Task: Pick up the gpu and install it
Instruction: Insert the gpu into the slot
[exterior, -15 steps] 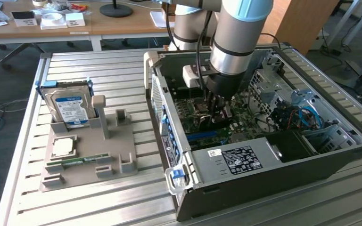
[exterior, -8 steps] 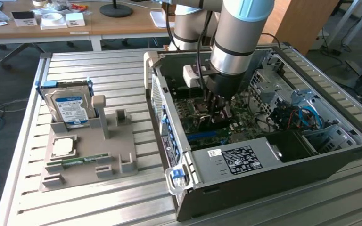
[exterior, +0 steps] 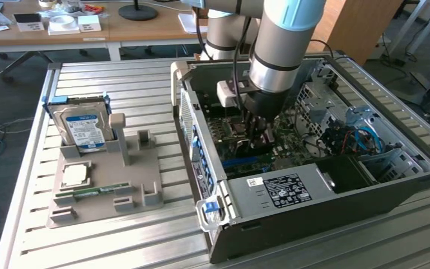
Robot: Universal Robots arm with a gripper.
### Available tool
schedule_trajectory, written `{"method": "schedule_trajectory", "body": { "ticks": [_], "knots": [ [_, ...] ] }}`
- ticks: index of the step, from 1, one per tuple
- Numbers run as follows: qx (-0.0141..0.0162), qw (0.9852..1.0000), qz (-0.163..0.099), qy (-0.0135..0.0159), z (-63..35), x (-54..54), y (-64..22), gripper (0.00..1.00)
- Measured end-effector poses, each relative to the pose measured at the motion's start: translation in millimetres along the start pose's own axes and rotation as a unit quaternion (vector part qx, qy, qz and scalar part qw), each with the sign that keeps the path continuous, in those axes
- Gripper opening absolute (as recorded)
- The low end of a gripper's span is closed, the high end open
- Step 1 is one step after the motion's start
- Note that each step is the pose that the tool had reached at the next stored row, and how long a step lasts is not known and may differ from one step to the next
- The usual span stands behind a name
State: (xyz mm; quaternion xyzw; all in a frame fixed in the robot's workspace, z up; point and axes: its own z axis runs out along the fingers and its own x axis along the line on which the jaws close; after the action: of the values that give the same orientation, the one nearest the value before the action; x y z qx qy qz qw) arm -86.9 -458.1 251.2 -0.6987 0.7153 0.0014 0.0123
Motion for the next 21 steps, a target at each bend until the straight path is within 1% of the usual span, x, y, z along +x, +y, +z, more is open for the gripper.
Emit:
{"method": "schedule_trajectory", "body": {
  "ticks": [8, 15, 21],
  "knots": [
    [0.0000, 1.0000, 0.000, 0.0000, 2.5, 0.0, 0.0, 0.27],
    [0.0000, 1.0000, 0.000, 0.0000, 2.5, 0.1, 0.0, 0.27],
    [-0.0001, 1.0000, 0.000, 0.0001, 5.1, 0.1, 0.1, 0.27]
  ]
}}
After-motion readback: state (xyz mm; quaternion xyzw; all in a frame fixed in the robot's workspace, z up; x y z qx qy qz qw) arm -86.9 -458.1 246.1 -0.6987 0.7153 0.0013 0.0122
